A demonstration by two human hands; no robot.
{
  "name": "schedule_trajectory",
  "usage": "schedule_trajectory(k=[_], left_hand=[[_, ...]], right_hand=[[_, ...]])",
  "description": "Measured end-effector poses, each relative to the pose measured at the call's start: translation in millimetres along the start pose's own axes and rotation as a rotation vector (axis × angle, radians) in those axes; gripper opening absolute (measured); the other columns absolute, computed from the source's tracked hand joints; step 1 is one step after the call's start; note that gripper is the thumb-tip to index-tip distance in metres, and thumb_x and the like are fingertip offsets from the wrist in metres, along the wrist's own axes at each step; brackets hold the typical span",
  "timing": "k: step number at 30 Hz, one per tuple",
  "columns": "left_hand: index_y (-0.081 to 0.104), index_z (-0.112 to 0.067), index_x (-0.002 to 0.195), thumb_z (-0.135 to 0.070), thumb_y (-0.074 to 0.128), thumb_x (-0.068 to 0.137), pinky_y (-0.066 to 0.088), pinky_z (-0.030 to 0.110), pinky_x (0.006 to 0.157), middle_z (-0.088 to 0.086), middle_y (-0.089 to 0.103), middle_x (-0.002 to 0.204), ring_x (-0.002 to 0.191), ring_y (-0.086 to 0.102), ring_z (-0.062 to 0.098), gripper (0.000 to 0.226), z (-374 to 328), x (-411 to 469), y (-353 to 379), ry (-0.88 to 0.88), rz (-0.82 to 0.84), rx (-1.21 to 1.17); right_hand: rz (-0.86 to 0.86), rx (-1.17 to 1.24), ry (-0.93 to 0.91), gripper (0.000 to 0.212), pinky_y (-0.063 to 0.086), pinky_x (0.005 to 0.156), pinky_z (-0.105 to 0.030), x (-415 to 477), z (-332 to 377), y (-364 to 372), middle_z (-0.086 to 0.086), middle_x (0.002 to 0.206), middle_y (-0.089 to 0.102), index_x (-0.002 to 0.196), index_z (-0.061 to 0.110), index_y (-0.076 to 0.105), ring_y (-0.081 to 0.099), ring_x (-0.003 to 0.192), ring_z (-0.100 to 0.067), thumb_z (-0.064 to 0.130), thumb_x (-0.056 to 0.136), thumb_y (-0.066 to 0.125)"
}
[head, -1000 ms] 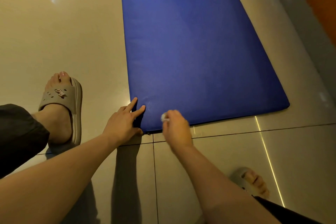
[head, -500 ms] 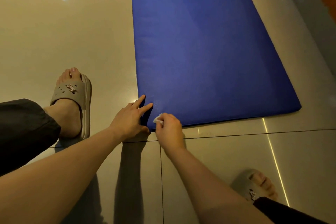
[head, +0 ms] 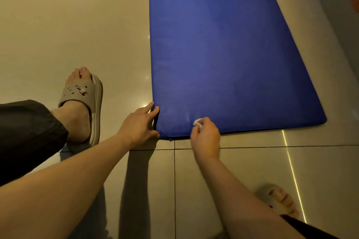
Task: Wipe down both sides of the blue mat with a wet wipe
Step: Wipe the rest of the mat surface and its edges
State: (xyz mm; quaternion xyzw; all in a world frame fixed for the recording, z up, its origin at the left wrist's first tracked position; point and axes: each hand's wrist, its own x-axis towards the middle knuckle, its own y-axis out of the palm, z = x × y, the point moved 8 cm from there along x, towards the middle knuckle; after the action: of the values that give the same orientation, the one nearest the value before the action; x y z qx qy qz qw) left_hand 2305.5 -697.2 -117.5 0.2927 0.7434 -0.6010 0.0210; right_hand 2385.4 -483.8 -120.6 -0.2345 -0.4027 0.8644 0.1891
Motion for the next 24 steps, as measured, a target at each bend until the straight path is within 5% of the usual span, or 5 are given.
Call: schedule_trajectory(k=[7,10,16,24], left_hand=[[0.02,-0.028,0.161,-0.055,0.069,0.087,0.031,0.04,0.12,-0.002,0.027,0.165,0.148,0.03,0.022,0.093,8,1,6,-0.017,-0.014,-0.049],[0.02,-0.028,0.161,-0.059,0.073,0.083,0.029,0.04,0.12,-0.002,0.029,0.164,0.149,0.028,0.022,0.099,10,3,8,-0.008,-0.004,-0.051],[0.021,-0.029,0.16,-0.059,0.073,0.083,0.028,0.04,0.12,-0.003,0.03,0.164,0.149,0.028,0.022,0.098,10,3,10,-0.019,-0.043,-0.09],[0.021,-0.024,0.161,-0.049,0.07,0.089,0.027,0.036,0.12,0.002,0.031,0.163,0.148,0.031,0.022,0.091,5,-1,13,-0.028,-0.094,-0.126]], right_hand=[[0.307,0.009,-0.227,0.015,0.06,0.082,-0.032,-39,73,70,0.005,0.105,0.064,0.114,0.024,0.064,0.064,0.09,-0.013,0.029,0.102,0.058],[0.196,-0.026,-0.188,0.012,0.059,0.078,-0.03,-14,44,41,0.006,0.103,0.061,0.11,0.024,0.059,0.062,0.087,-0.01,0.032,0.102,0.056],[-0.176,0.086,0.21,0.01,0.047,0.068,-0.029,28,-37,-41,-0.001,0.101,0.068,0.1,0.015,0.062,0.06,0.082,-0.014,0.024,0.099,0.057],[0.192,0.137,0.007,0.02,0.058,0.08,-0.027,-23,61,46,0.002,0.104,0.068,0.113,0.019,0.069,0.065,0.093,-0.013,0.029,0.102,0.057]])
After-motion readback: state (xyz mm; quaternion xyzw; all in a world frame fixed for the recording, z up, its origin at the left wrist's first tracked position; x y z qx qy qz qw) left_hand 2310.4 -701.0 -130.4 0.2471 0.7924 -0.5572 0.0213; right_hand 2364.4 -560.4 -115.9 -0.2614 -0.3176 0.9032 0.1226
